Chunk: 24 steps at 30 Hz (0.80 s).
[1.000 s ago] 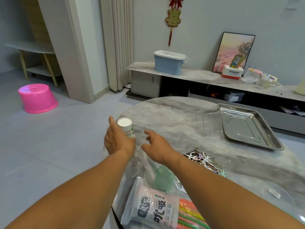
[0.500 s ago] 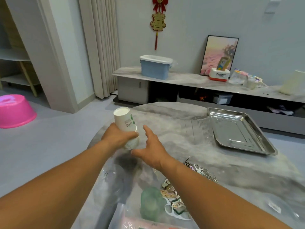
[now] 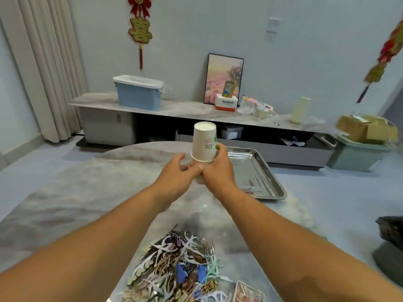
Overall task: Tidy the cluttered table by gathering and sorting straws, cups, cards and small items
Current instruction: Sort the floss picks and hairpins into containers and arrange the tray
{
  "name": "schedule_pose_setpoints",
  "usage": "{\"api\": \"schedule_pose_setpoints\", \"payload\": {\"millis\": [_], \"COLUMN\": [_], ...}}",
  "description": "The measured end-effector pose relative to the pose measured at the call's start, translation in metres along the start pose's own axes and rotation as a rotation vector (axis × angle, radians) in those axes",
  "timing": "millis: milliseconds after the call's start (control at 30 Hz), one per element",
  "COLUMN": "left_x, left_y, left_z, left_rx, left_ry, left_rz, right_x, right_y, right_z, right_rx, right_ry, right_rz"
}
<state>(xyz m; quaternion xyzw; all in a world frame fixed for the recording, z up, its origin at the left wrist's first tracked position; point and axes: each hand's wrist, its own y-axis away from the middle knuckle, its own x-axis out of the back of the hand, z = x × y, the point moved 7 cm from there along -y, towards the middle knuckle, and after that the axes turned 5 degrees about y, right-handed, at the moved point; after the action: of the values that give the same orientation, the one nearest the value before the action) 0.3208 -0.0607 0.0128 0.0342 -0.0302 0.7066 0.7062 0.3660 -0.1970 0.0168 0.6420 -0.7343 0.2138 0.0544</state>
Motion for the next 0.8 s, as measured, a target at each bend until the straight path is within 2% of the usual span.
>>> {"api": "schedule_pose_setpoints", "payload": {"millis": [133,300,433,600,700,800], "left_x": [-0.016,-0.004,-0.005,0.007,0.015,0.019], "left_y": [-0.016,-0.032,-0.038,-0.049,-0.052,-0.052], "left_z": [-0.008,-0.041,-0.067,-0.074,-0.073,-0.074], "left_rx": [-0.103,-0.093,-0.079,-0.061,-0.055,-0.046], "left_ry": [-0.024,-0.093,-0.168,-0.204,-0.223,-0.228], "left_rz": [0.065,0.128,0.078,0.122,0.138,0.135], "right_x": [0.046,0.068,0.057,0.052,0.048,0.048], "right_y": [-0.031,-0.052,-0.051,-0.058,-0.059,-0.052], "right_z": [0.030,0.097,0.130,0.138,0.146,0.153], "right_rx": [-0.046,-0.219,-0.241,-0.182,-0.247,-0.314], "right_ry": [-0.004,-0.026,0.009,0.166,0.246,0.335], "right_rz": [0.181,0.258,0.222,0.160,0.084,0.078]}}
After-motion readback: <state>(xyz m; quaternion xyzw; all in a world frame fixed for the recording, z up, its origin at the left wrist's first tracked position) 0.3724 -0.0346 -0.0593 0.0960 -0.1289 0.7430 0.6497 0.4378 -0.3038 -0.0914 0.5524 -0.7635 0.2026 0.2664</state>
